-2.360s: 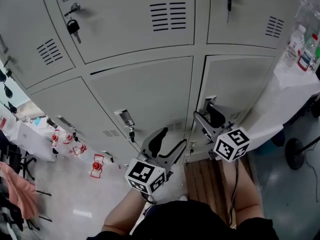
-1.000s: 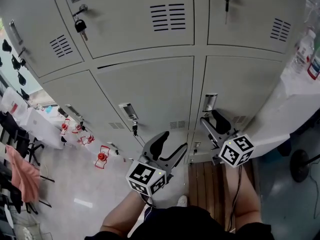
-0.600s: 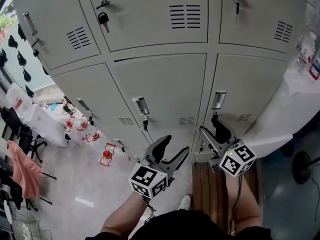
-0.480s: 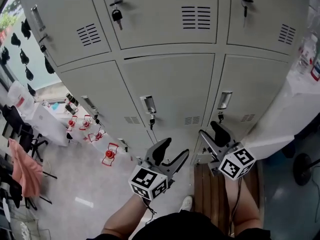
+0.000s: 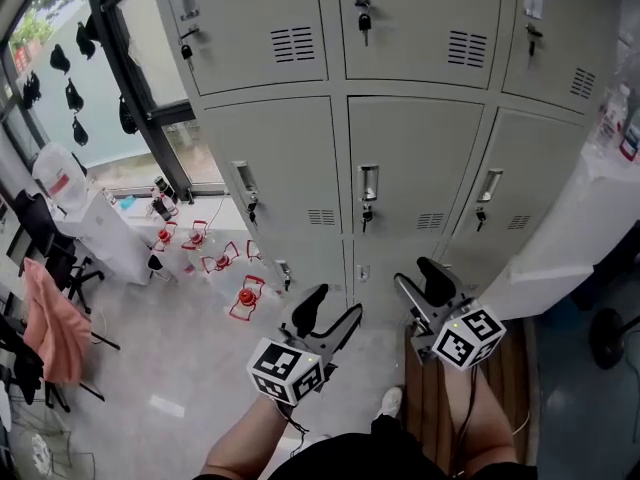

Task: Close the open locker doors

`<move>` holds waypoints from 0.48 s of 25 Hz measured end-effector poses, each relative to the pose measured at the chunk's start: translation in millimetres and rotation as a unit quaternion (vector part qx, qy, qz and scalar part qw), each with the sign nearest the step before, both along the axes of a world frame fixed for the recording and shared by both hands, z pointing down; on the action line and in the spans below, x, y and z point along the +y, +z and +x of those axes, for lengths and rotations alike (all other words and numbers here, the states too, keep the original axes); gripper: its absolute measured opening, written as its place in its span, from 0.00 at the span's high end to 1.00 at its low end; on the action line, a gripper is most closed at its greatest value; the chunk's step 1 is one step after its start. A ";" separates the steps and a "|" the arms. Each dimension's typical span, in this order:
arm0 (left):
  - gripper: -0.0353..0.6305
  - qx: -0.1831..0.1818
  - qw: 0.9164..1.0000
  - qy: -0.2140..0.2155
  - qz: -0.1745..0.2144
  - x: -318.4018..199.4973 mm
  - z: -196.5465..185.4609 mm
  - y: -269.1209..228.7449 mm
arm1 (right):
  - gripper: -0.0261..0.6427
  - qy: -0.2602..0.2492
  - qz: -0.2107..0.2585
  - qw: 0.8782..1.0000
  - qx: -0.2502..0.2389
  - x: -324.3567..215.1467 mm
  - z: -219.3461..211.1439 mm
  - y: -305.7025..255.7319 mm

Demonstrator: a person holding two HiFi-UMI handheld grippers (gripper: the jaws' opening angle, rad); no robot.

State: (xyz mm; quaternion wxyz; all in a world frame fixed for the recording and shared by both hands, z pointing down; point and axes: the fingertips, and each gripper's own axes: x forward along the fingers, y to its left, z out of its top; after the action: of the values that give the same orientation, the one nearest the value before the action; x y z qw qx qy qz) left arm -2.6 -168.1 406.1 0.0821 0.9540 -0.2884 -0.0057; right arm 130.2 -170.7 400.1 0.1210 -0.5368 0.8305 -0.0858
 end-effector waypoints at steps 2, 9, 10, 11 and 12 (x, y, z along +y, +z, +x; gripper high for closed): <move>0.49 0.000 1.000 -0.002 0.006 13.4 -26.4 -2.0 | 0.59 0.000 -0.001 1.000 0.003 16.1 -25.7 -1.5; 0.52 0.009 1.000 0.004 -0.004 58.3 -91.2 4.3 | 0.59 0.013 -0.006 1.000 0.022 77.2 -89.1 -2.9; 0.52 0.010 1.000 0.008 -0.005 64.7 -95.7 4.5 | 0.59 0.018 -0.007 1.000 0.022 85.7 -93.3 -3.0; 0.53 0.011 1.000 0.013 -0.005 70.9 -99.0 4.3 | 0.59 0.023 -0.008 0.999 0.023 93.9 -96.6 -3.3; 0.54 0.012 1.000 0.018 -0.005 76.6 -101.3 3.8 | 0.59 0.028 -0.009 0.999 0.023 101.7 -99.5 -3.9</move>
State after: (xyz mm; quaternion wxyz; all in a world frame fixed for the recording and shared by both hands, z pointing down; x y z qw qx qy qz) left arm -104.0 -91.4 410.0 0.0905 0.9585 -0.2701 -0.0138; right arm 30.7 -69.0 396.2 0.0998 -0.5629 0.8168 -0.0774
